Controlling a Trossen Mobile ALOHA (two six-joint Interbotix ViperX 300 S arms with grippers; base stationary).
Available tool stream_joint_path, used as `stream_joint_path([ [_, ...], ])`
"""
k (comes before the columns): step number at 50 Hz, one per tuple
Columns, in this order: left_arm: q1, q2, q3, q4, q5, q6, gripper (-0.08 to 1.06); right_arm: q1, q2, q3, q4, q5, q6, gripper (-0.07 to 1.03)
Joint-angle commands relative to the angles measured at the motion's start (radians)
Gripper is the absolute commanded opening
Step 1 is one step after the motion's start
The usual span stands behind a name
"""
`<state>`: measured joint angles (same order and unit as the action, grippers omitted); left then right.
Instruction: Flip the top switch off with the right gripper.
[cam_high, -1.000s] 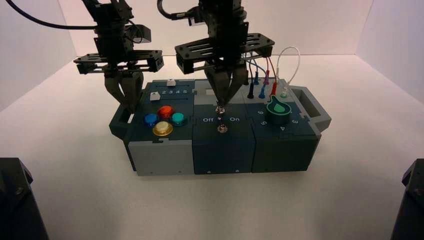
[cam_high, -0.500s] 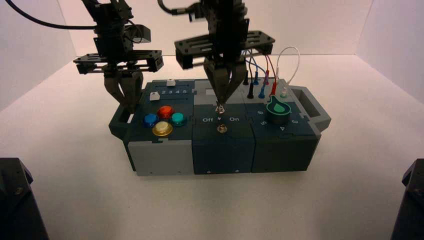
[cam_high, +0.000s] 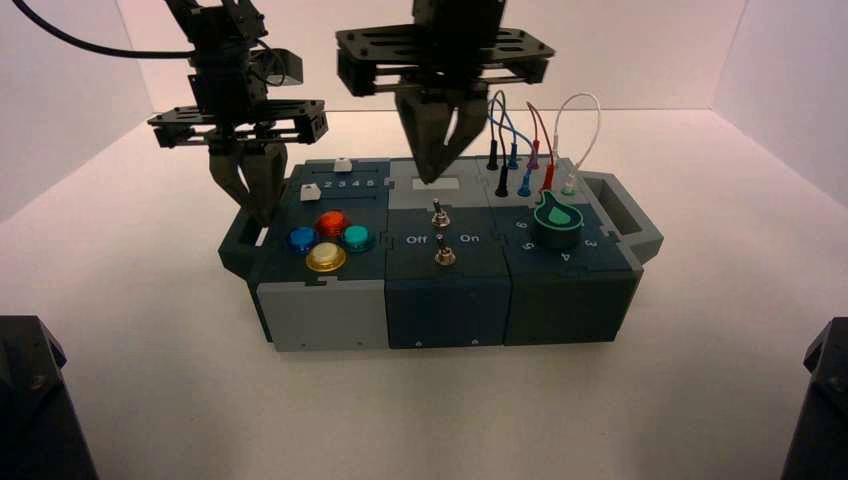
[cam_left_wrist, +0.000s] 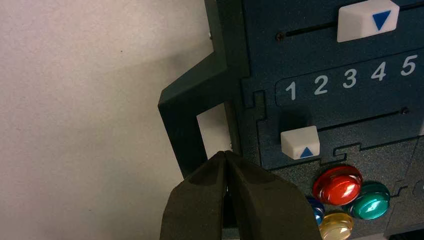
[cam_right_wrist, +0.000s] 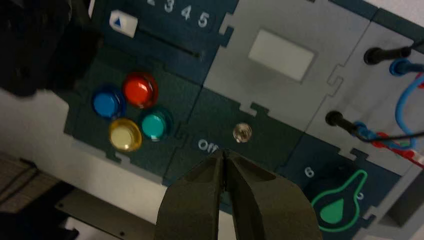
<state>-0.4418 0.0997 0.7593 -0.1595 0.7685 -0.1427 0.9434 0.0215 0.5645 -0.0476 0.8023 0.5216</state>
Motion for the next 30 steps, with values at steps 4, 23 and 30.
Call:
stream_joint_path([
  [4,-0.012,-0.051,-0.044,0.002,-0.005,0.025,-0.03,-0.002,-0.055,0.011,0.003,0.011,-0.066,-0.02],
  [23,-0.011,-0.058,-0.086,0.014,0.006,0.038,-0.03,-0.003,-0.094,0.043,0.003,0.017,-0.186,-0.02],
  [30,-0.009,-0.055,-0.094,0.014,0.009,0.040,-0.03,-0.003,-0.100,0.058,0.003,0.018,-0.198,-0.02],
])
